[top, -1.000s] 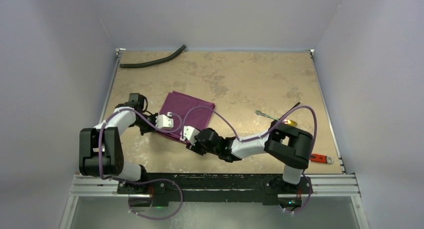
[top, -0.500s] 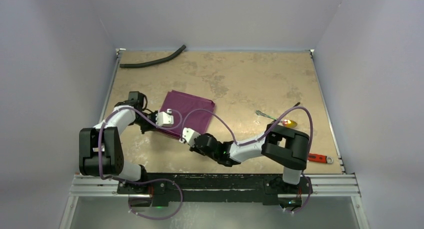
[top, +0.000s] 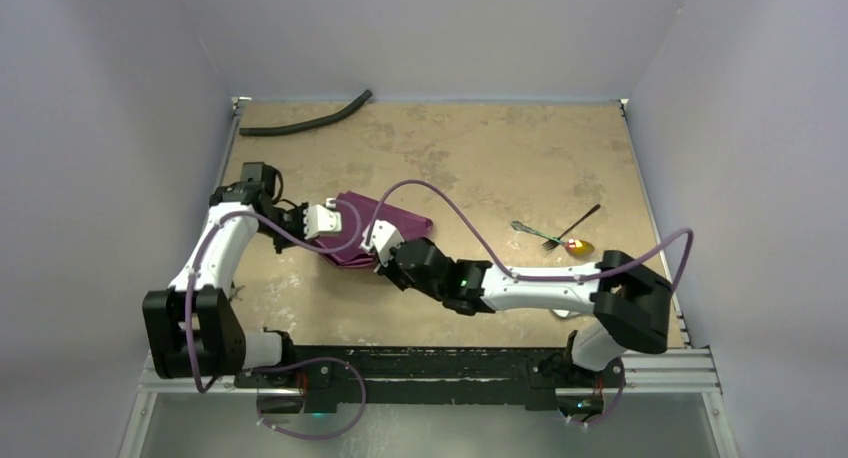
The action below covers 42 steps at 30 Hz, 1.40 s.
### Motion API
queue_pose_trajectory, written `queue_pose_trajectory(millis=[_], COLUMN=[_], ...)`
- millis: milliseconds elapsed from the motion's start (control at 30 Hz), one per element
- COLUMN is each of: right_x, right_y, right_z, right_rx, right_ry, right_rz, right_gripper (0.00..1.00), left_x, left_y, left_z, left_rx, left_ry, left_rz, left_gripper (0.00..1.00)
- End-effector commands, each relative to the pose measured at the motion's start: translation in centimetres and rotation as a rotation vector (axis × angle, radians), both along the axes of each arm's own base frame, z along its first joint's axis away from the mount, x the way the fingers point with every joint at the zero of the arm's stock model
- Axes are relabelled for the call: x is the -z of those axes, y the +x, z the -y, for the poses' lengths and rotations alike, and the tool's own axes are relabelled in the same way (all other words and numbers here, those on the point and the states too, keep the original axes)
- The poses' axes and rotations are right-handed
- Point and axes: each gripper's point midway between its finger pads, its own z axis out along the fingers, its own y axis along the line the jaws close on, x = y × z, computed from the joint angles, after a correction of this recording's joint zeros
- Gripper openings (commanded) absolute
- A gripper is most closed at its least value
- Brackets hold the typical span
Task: Fold the napkin into a case and place the utensils inside
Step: Turn over the upper triangle folded napkin at the center of the board.
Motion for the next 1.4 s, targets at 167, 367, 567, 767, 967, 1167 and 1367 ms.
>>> queue_pose_trajectory(millis=[167,367,567,767,967,1167,1367], right_x=[-5.2,-10.9,-10.6,-5.1,1.1,3.2,6.4], right_y=[-9.3,-13.4,-5.9,5.6,14.3,21.0,24.9], right_z=[0.9,2.1,3.2,4.6,5.1,6.0,6.4], right_rx=[-0.132,-0.194,-0.131,-0.031,0.029,0.102,0.190], right_ry=[0.089,0.216,0.294,0.284,0.202,0.242,0.199], right_rz=[-0.247,-0.345,-0.370,-0.421,-0.497,-0.497,-0.526], right_gripper=[0.00,0.00,0.00,0.00,0.00,0.00,0.25], left_x=[-7.5,-14.9,-13.5,-7.3,0.1,4.1,1.2], left_y=[-9.6,-9.0,-6.2,3.0,14.5,22.5,26.2], left_z=[1.9,4.2,5.9,5.2,4.1,3.4,3.8], left_rx=[0.072,0.003,-0.113,-0.364,-0.654,-0.832,-0.890], left_ry=[-0.073,-0.179,-0.316,-0.341,-0.169,-0.067,-0.131], left_rz=[-0.036,0.135,-0.054,-0.077,-0.046,-0.050,0.050], left_gripper=[0.00,0.00,0.00,0.00,0.00,0.10,0.72])
